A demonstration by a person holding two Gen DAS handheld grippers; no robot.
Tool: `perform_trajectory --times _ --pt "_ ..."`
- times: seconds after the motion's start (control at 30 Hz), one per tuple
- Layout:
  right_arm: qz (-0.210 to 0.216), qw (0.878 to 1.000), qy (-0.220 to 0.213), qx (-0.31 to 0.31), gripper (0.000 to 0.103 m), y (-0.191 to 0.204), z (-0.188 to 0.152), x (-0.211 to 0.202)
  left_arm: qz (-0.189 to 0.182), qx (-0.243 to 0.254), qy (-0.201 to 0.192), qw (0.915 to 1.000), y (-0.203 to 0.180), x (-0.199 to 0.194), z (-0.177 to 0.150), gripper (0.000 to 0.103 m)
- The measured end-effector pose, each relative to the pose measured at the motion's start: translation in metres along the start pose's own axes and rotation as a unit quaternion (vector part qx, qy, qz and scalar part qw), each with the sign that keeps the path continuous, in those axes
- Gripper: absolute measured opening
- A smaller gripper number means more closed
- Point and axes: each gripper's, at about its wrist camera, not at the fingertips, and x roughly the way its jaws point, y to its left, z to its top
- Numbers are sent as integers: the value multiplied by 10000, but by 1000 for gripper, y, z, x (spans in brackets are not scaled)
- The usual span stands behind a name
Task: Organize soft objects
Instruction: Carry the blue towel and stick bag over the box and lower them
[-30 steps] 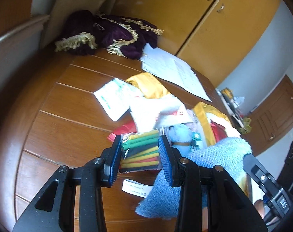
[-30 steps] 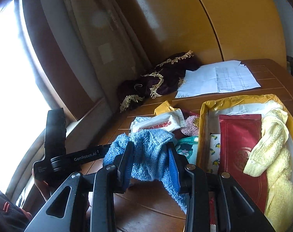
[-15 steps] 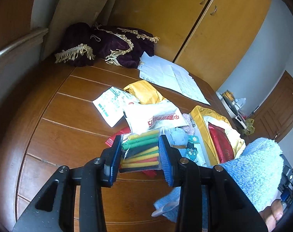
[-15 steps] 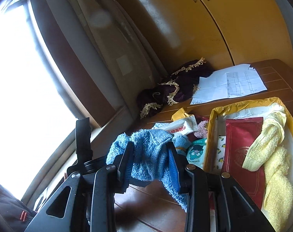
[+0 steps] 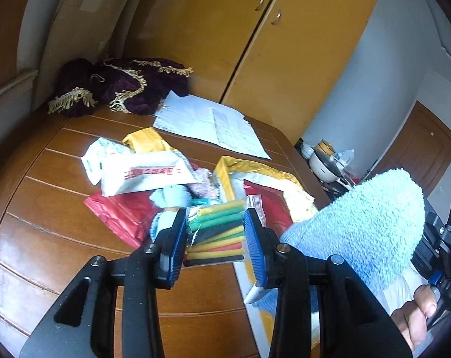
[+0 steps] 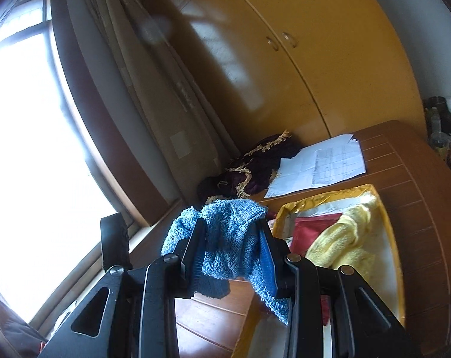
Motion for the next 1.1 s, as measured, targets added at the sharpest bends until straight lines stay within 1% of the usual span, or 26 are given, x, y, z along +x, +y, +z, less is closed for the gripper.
perform_trajectory --times 0.13,0.23,0.37,0.43,0.53,0.63,0.73,0.83,0.9,0.97,1.03,1.1 --pt "-396 9989 -175 198 34 -19 4 -25 -77 267 36 9996 -30 4 4 35" --pt "-602 9974 -246 312 34 -27 5 -37 -295 363 60 9989 -46 4 7 35" --pt "-895 9949 -347 307 34 -30 12 -39 -376 497 -4 9981 -60 5 10 35" --pt "-959 9940 -371 359 34 -34 19 -34 -376 517 17 9980 -65 8 14 35" --pt "-1112 9920 -308 515 34 -44 34 -15 -321 525 50 9981 -68 17 26 35" --pt "-1273 9897 -83 645 34 -60 47 15 -305 527 199 9979 -69 35 41 35" --pt "-1511 9848 345 785 34 -83 52 56 -94 577 312 9978 -73 63 56 35" --pt "-1679 9775 667 1089 35 -106 45 93 201 744 428 9961 -77 96 66 35" --pt "-1907 9710 822 1182 35 -118 36 110 209 740 624 9951 -78 116 66 35" --pt "-2212 9627 1065 1134 39 -127 29 123 203 659 858 9939 -76 134 61 35" --pt "-2286 9584 1176 1241 42 -136 22 129 161 621 1068 9922 -76 148 52 36" --pt "-2264 9583 1172 1294 42 -140 19 131 346 767 1242 9887 -80 159 45 36"
